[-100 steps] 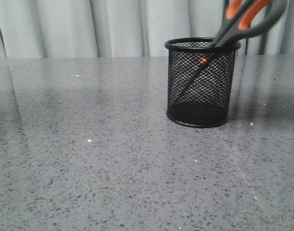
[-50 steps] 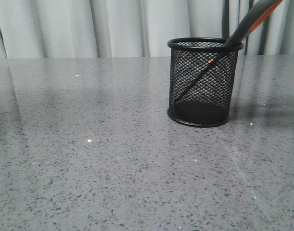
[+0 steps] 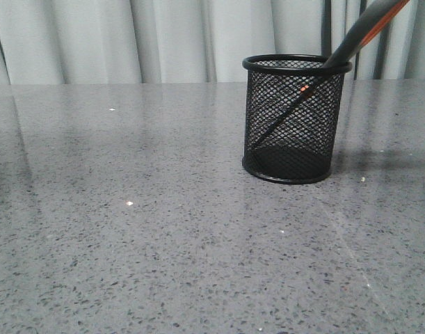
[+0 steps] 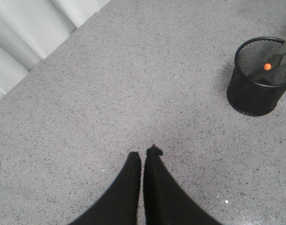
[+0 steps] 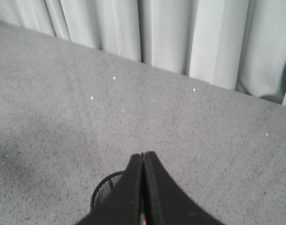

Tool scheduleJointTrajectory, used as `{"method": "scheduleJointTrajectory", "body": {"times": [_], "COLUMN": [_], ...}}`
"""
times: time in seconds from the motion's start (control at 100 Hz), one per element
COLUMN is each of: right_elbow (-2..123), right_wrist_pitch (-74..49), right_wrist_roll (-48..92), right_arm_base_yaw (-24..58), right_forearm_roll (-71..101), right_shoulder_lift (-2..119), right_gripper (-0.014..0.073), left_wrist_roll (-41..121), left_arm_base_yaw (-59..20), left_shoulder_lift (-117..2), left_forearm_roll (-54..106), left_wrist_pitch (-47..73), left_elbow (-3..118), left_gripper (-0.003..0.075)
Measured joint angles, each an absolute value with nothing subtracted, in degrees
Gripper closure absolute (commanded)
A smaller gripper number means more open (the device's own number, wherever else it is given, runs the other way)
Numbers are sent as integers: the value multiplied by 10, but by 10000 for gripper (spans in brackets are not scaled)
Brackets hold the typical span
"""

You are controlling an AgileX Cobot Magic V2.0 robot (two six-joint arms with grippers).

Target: Put scissors into bucket

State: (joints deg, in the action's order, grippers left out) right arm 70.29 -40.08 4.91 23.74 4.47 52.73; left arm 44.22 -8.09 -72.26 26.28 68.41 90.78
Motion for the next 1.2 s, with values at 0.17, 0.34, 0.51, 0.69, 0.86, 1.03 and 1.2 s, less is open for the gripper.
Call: {"method": "scheduleJointTrajectory", "body": {"times": [0.17,0.34,0.51,0.69,0.86,1.03,1.2], "right_elbow": [622,555,481,395,318,257,224], "right_wrist_pitch": [-329,-276,-217,-155,-104,-89,-85], "right_wrist_roll": [48,48,48,48,48,48,48], "right_arm_base_yaw": [237,237,237,237,237,237,237], "right_forearm_roll": [45,45,45,45,45,45,44], "right_shoulder_lift": [473,424,373,320,261,207,167], "right_gripper": [644,644,644,644,644,644,644], "left_wrist_roll": [434,432,432,432,432,432,432], "left_arm_base_yaw": [-81,-81,-81,-81,-81,-81,-81], "left_shoulder_lift": [-669,-573,-461,-351,-256,-180,-126], "left_forearm_roll": [277,291,297,315,332,348,364], "left_wrist_pitch": [608,471,346,258,202,169,156], "left_elbow": [835,697,544,404,304,231,190], "left_gripper": [740,740,740,740,740,740,740]}}
